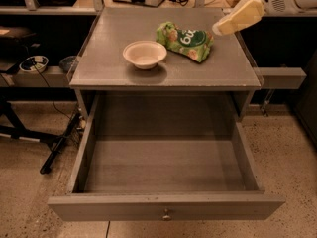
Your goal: Place green rice chip bag into top drawer
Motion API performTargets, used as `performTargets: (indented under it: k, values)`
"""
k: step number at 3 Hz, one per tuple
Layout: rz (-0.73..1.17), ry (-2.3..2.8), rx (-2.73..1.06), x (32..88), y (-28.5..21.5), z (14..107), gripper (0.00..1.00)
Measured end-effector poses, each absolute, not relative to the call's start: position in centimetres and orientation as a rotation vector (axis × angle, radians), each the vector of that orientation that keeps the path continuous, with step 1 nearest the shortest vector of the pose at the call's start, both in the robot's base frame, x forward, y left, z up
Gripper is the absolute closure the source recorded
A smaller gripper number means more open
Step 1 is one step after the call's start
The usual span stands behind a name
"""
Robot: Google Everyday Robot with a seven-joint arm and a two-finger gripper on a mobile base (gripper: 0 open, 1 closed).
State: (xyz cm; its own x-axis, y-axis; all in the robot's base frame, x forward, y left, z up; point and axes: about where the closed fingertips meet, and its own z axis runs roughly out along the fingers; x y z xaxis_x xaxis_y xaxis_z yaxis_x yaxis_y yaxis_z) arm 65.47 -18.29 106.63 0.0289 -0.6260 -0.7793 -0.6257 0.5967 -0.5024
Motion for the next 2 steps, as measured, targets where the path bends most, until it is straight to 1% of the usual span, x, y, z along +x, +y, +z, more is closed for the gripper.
performTargets:
  k: [1,2]
  values:
    - [-0.015,1.673,-1.061,66.0,-18.4,106.7,0.0]
    - [-0.033,1.695,-1.087,67.6,-17.9,106.8,0.0]
